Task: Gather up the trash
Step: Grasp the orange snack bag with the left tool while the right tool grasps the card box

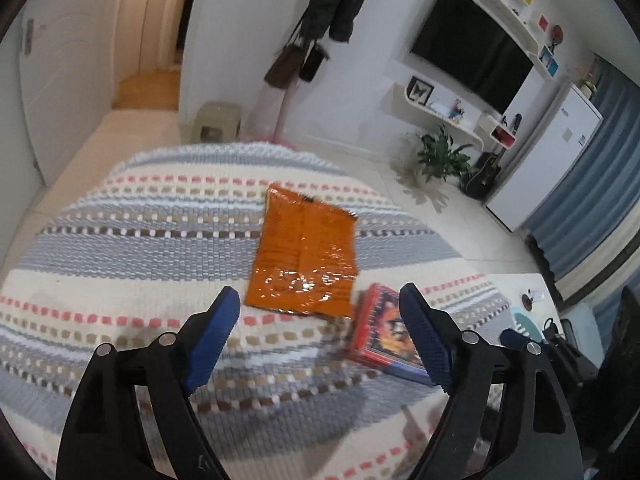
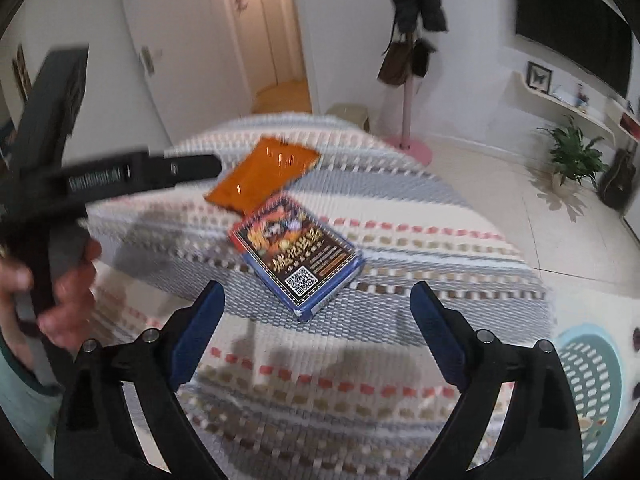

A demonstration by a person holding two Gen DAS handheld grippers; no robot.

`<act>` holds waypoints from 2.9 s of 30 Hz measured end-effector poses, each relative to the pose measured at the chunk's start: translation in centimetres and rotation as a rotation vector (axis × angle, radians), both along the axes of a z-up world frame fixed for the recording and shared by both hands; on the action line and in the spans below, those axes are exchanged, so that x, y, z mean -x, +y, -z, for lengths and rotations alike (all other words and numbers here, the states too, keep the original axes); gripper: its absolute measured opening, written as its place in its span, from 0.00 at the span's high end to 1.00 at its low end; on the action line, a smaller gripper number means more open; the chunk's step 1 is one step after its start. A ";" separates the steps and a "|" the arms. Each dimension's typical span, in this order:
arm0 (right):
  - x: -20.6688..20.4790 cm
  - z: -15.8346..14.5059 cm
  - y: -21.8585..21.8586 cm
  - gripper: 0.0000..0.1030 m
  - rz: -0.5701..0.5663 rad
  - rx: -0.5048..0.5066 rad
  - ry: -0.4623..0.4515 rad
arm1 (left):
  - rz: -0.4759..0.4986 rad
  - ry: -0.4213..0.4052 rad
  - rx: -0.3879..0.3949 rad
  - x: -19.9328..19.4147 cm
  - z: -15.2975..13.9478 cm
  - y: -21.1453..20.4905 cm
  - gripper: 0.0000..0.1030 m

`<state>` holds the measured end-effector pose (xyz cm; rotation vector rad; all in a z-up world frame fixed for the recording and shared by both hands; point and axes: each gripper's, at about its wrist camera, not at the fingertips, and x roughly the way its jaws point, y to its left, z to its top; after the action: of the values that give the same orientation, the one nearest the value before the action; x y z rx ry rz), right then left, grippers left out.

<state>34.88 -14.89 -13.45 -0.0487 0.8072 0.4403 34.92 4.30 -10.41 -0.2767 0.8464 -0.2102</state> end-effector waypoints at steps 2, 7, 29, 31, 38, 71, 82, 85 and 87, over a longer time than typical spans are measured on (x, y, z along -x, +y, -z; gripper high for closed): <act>-1.0 1.1 0.4 0.13 0.014 0.038 0.016 | 0.010 0.012 -0.012 -0.9 0.6 -0.1 0.19; -3.3 2.8 1.2 0.13 -0.006 0.091 0.049 | 0.015 0.047 -0.043 -3.5 1.9 -0.8 0.19; -8.8 2.4 4.3 0.11 -0.191 0.119 0.013 | 0.051 -0.004 0.137 -3.0 3.1 2.6 0.17; -8.7 2.4 4.6 0.21 -0.178 0.135 0.003 | 0.053 -0.005 0.129 -3.1 3.1 2.5 0.17; -6.9 1.9 0.9 0.42 -0.077 -0.018 0.050 | 0.055 0.014 -0.012 -3.9 2.6 -0.2 0.15; 4.9 0.0 -12.2 0.42 0.168 -0.140 -0.045 | 0.132 0.010 -0.265 -3.4 -0.7 -7.7 0.24; 3.5 2.2 -11.6 0.42 0.145 -0.163 0.011 | 0.111 0.143 -0.387 -7.9 2.1 -9.2 0.39; 3.9 1.8 -11.6 0.42 0.128 -0.180 -0.006 | 0.154 0.118 -0.307 -7.4 1.4 -8.5 0.57; 4.2 1.6 -11.8 0.42 0.122 -0.190 -0.019 | 0.166 0.107 -0.248 -7.0 1.4 -7.4 0.62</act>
<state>30.68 -26.65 -15.01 0.1720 0.7426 0.3987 41.89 -3.10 -11.78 0.0154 0.9927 -0.2442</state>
